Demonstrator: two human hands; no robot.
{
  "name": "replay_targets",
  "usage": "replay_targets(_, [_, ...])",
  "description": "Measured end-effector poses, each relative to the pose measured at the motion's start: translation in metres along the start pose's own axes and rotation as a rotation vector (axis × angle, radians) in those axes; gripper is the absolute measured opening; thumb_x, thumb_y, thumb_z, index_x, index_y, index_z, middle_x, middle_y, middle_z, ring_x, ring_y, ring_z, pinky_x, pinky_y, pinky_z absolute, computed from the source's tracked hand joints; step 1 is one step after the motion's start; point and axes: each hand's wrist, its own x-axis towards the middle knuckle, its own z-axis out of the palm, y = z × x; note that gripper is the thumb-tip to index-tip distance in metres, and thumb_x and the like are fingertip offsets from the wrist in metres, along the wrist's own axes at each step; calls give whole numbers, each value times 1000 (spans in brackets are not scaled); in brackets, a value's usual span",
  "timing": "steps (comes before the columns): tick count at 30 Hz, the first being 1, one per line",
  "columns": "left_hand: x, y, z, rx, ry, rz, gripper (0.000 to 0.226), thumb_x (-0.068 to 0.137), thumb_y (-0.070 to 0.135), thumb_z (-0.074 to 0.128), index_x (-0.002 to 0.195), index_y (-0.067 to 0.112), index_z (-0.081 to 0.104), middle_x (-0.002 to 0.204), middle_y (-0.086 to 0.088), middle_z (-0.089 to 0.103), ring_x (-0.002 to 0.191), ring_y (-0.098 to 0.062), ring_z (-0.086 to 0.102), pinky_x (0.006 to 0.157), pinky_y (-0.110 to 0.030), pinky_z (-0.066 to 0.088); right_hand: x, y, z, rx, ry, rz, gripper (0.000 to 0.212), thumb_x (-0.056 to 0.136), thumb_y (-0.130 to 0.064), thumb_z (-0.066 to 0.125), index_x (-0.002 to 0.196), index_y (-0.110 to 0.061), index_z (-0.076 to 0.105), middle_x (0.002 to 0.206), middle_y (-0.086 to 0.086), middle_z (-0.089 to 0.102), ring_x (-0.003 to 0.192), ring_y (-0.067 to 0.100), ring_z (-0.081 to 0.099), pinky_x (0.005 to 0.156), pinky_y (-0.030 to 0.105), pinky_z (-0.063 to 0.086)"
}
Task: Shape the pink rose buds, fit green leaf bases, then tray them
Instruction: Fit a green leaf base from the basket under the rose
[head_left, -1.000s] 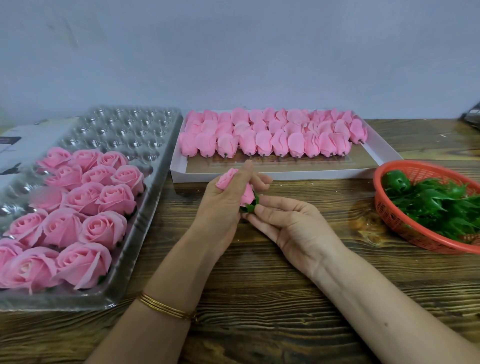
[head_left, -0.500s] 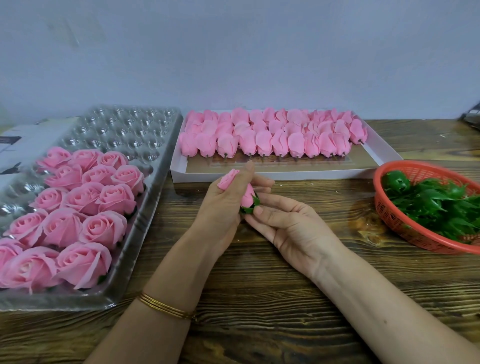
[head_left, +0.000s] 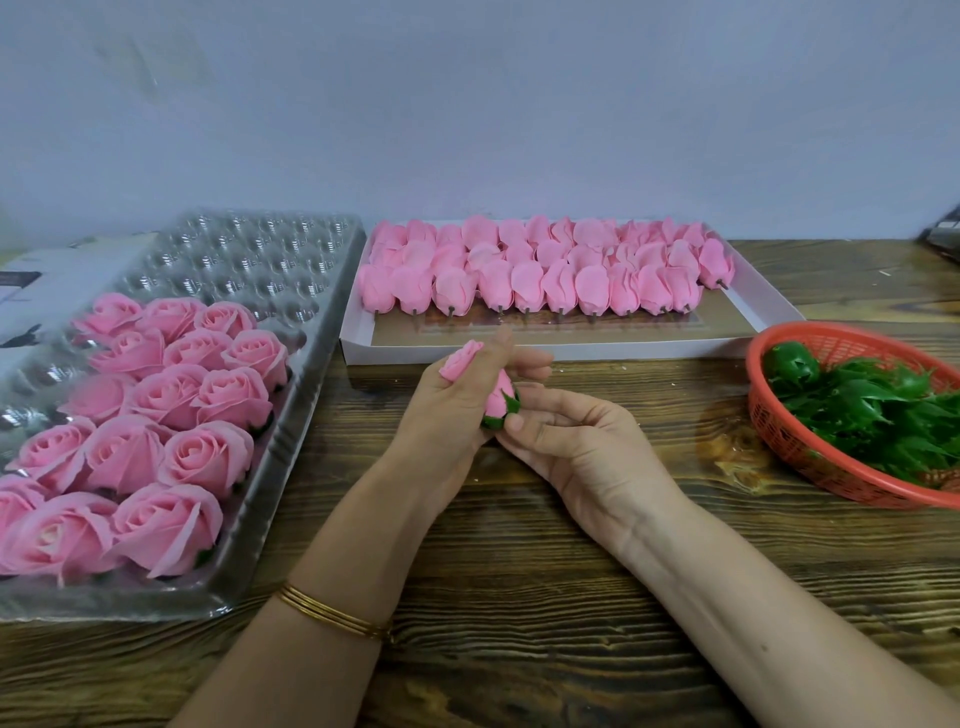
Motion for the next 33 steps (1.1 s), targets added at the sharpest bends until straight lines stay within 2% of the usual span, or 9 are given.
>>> replay_targets(3, [0, 0, -1, 1, -12, -12, 35, 88, 45, 55, 80, 19, 78, 97, -7, 75, 88, -15, 70, 76, -30, 57, 0, 0, 0, -22, -5, -3, 37, 56, 7, 70, 94, 4, 71, 77, 15, 73, 75, 20, 73, 73, 26, 60])
replay_targets(9, [1, -2, 0, 21, -15, -17, 37, 91, 46, 54, 79, 22, 79, 99, -8, 75, 92, -21, 70, 87, -42, 55, -2, 2, 0, -130, 3, -130, 33, 55, 3, 73, 88, 1, 73, 77, 16, 73, 76, 22, 70, 78, 30, 60])
replay_targets(13, [1, -3, 0, 6, -17, -21, 37, 94, 43, 54, 79, 19, 78, 97, -10, 75, 89, -22, 71, 83, -40, 57, -2, 2, 0, -203, 24, -169, 39, 54, 0, 74, 93, 4, 71, 85, 20, 72, 85, 28, 67, 84, 34, 59])
replay_targets(18, [1, -2, -3, -21, -10, -24, 37, 83, 47, 57, 81, 16, 77, 100, -12, 74, 90, -23, 70, 84, -39, 56, -1, -1, 2, -99, -45, -36, 41, 58, 6, 70, 99, 4, 68, 84, 14, 73, 82, 21, 71, 75, 26, 59])
replay_targets(22, [1, -2, -3, -41, -1, -14, 35, 79, 48, 58, 77, 18, 77, 96, -8, 75, 94, -18, 69, 87, -34, 56, -2, -6, 1, -69, -38, 94, 28, 79, 3, 64, 107, 5, 67, 91, 15, 73, 80, 19, 71, 72, 26, 59])
replay_targets(24, [2, -2, -3, -52, 6, -11, 35, 76, 48, 59, 75, 18, 77, 95, -6, 75, 94, -16, 68, 88, -31, 55, -2, -7, 1, -58, -6, 129, 19, 89, -4, 58, 103, 2, 69, 88, 17, 72, 76, 20, 72, 67, 26, 59])
replay_targets(26, [3, -3, -3, -50, 9, -6, 35, 77, 48, 59, 75, 18, 77, 95, -6, 75, 93, -15, 67, 91, -32, 54, -2, -8, 1, -49, 1, 164, 19, 94, -10, 54, 96, -1, 71, 86, 19, 73, 75, 23, 72, 64, 27, 59])
replay_targets(30, [4, -5, -4, -20, 7, -7, 37, 85, 47, 56, 76, 19, 79, 97, -7, 75, 94, -17, 67, 94, -34, 53, -2, -7, 0, -62, -19, 174, 18, 93, -10, 57, 93, 0, 73, 90, 21, 73, 79, 24, 74, 65, 26, 59])
replay_targets(33, [4, -4, -5, -4, -14, -21, 40, 79, 52, 57, 83, 20, 80, 100, -7, 75, 98, -18, 67, 97, -36, 52, -1, -6, -1, -52, -30, 167, 24, 78, -11, 67, 97, 2, 72, 92, 20, 74, 79, 22, 74, 66, 25, 59])
